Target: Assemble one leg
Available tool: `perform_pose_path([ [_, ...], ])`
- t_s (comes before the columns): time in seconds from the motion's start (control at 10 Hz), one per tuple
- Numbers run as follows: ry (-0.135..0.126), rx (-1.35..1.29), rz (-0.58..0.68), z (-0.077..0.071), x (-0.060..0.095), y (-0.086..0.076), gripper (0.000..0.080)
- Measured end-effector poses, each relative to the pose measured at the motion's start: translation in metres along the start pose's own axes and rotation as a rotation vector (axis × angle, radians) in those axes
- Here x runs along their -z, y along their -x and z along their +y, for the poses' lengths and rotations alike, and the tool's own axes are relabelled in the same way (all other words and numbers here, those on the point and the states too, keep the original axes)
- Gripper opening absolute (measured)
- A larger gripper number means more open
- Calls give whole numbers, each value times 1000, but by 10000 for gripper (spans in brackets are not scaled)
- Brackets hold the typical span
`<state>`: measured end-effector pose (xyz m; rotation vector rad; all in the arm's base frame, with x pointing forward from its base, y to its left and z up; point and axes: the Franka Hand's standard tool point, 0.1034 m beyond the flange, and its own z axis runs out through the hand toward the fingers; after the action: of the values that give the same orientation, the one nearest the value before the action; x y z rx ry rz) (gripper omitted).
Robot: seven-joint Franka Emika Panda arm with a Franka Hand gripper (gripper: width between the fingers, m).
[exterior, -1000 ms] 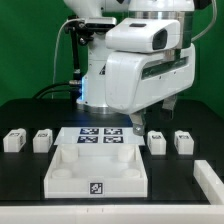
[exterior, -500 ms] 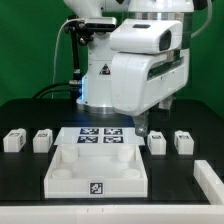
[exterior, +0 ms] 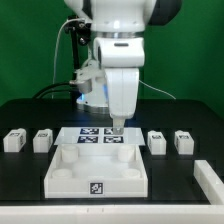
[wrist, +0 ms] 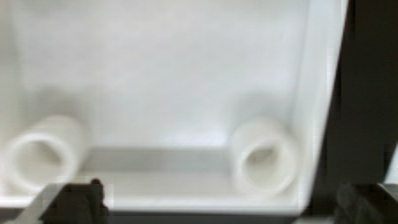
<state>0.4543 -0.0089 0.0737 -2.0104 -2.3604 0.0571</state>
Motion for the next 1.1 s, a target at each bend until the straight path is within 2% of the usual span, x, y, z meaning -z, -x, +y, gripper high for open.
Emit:
perform_pose_path([
  [0.2,-36,-26,18,-28,-25,13,650],
  [0.3,-45,-39,28,-31,-40,15,650],
  [0.5,-81,-64,48,-36,-66,18,650],
  [0.8,-80,-72,49,-37,-67,22,648],
  [1.0,-81,-73,48,-37,-67,22,319],
  [1.1,-81,-73,48,-37,-67,22,319],
])
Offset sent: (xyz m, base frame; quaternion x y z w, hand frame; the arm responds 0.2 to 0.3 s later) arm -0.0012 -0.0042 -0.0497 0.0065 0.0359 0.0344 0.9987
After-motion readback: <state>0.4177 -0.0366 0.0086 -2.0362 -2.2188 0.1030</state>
